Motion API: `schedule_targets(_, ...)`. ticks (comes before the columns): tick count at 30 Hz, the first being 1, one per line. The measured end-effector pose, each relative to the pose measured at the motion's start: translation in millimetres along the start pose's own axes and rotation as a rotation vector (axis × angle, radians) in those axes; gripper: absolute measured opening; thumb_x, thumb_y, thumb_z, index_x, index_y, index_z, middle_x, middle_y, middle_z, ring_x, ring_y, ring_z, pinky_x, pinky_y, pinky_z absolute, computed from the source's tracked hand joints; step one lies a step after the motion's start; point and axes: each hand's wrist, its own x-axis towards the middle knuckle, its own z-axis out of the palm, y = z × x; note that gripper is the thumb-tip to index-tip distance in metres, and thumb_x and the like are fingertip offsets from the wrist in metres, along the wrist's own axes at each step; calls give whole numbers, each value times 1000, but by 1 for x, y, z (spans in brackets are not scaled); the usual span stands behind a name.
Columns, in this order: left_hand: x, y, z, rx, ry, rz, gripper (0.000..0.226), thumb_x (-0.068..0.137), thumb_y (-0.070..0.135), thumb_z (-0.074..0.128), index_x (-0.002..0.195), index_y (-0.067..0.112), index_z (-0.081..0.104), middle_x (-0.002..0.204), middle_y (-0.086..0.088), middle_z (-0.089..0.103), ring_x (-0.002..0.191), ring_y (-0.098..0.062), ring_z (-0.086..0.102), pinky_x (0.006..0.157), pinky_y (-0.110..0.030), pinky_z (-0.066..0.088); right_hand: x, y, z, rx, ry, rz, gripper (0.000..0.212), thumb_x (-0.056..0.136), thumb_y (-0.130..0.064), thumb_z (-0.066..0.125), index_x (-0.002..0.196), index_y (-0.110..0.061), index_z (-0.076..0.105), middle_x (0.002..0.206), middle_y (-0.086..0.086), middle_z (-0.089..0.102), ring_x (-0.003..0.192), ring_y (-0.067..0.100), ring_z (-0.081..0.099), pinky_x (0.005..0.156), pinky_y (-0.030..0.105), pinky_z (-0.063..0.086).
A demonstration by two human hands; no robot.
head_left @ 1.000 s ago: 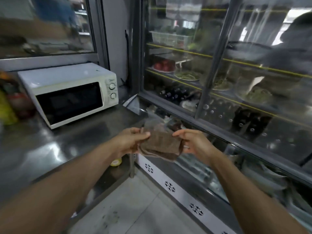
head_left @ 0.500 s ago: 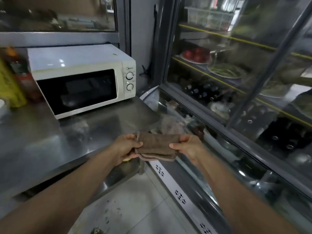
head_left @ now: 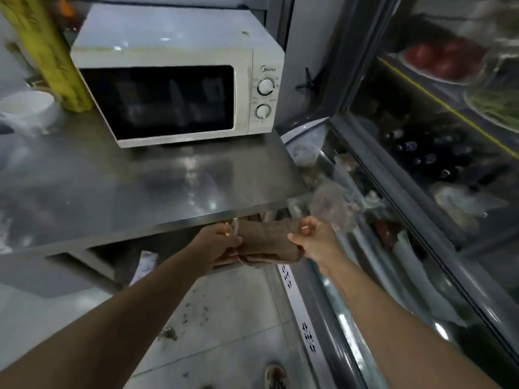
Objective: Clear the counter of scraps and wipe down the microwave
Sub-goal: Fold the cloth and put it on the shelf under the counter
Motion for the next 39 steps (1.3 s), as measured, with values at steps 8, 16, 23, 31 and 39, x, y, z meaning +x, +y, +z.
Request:
schedule_targets(8,51,-72,42,-168,173,-166,36,85,-9,49,118,2,58,105,-20,62,79,-24,61,60,-27,56,62,73,2,-220,-180,-34,17,80,-1,68,92,-11,62,78,-5,57,83,23,61,77,39,55)
schedule_targets(16,123,-150,41,-289,357,-231,33,87,-8,55,115,9,59,101,-18,59,75,-21,59,50,-18,55,122,168,51,-279,-203,37,21,80,-5,67,90,-22,62,96,7,68,90,28,65,80,37,56)
schedule_targets(23,211,-221,15,-279,406,-205,33,86,-7,57,114,9,61,104,-18,59,79,-23,60,54,-19,55,177,250,107,-299,-252,72,31,81,-2,67,109,-13,63,96,0,65,97,23,63,89,38,53)
schedule_targets(31,323,-296,-10,-246,414,-129,35,86,-10,54,116,7,60,101,-17,58,78,-22,60,54,-21,55,251,339,171,-294,-155,-1,31,78,1,66,106,-11,66,104,6,70,98,24,64,85,31,52)
schedule_targets(39,430,-349,-36,-253,472,-41,33,85,-6,59,116,4,59,98,-16,58,70,-19,58,56,-24,56,329,395,229,-236,-152,-18,40,81,7,63,118,-8,59,106,3,64,99,19,60,77,22,49)
